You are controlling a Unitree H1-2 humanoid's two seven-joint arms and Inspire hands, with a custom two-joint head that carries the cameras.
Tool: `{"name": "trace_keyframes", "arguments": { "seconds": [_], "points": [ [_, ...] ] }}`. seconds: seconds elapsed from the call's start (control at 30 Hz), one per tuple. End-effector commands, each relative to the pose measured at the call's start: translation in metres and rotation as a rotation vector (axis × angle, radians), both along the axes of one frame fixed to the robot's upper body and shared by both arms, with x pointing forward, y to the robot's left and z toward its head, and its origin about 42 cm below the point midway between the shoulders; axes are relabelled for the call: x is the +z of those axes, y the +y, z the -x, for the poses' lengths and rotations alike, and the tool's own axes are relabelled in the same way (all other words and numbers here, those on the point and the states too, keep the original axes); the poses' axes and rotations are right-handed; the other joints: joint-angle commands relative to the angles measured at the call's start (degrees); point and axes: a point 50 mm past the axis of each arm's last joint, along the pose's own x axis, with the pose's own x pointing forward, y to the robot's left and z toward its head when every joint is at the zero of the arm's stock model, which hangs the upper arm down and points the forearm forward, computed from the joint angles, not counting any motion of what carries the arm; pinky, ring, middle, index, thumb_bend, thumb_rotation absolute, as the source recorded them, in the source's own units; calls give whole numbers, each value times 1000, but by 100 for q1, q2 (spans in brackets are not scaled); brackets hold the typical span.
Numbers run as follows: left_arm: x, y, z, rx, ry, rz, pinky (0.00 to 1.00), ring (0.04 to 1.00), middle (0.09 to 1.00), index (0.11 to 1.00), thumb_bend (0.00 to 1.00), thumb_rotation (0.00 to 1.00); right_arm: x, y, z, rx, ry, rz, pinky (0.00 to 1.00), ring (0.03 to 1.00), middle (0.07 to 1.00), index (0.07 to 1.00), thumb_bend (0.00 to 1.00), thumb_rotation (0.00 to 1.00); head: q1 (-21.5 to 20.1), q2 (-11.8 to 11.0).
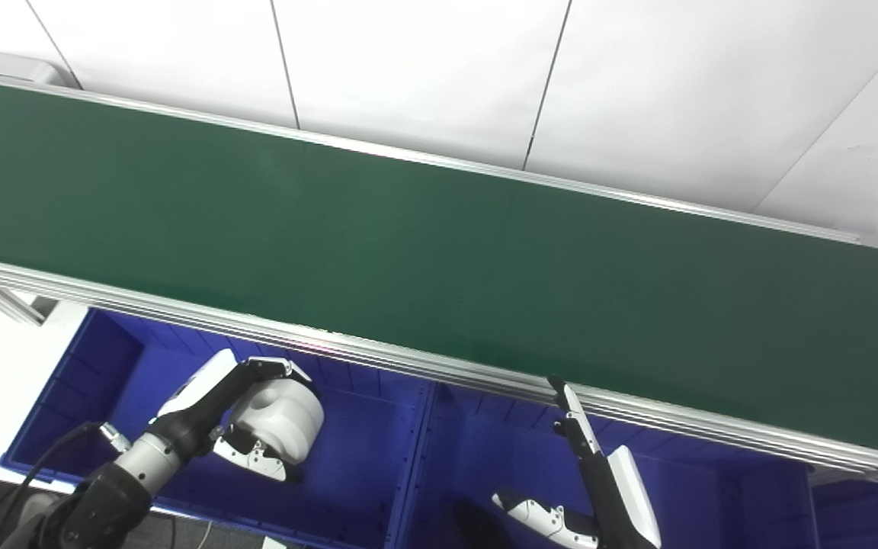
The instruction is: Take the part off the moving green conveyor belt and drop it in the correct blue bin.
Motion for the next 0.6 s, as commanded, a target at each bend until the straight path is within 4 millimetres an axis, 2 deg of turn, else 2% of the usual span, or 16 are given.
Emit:
{"name": "trace_keyframes", "arguments": {
  "seconds": [0.0,0.03,0.07,0.1,0.13,0.2,0.23,0.37,0.57],
  "points": [
    [8,-4,5,-7,-27,-13,675,703,685,497,494,75,10,3,-3,-11,-37,-23,884,980,1000,1000,748,645,3,-8],
    [7,-6,9,-16,-18,-35,684,714,695,497,494,78,10,3,-3,-11,-37,-25,885,980,1000,1000,748,645,3,-8],
    [6,-8,13,-21,-11,-56,726,763,731,499,493,89,10,3,-3,-11,-38,-26,885,978,1000,1000,748,646,2,-9],
    [5,-10,17,-23,-5,-75,768,825,771,651,539,407,10,3,-4,-10,-38,-27,885,978,1000,1000,747,643,11,11],
    [3,-13,22,-24,-10,-109,788,862,794,712,570,545,10,2,-4,-8,-35,-27,884,977,1000,1000,745,643,15,5],
    [0,-17,29,-30,-10,-156,948,921,839,791,661,764,9,2,-5,-6,-34,-27,878,978,1000,1000,747,649,26,-16],
    [0,-18,30,-33,-7,-169,974,936,854,810,692,816,9,2,-5,-5,-35,-26,877,977,1000,1000,747,649,39,-6],
    [6,-19,25,-48,27,-207,999,961,875,837,798,914,9,3,-6,-2,-35,-16,877,979,1000,1000,745,656,42,-19],
    [10,-14,16,-87,27,-203,1000,955,889,835,837,924,10,6,-6,-2,-36,-26,875,976,1000,1000,745,648,-82,1]
  ]
}}
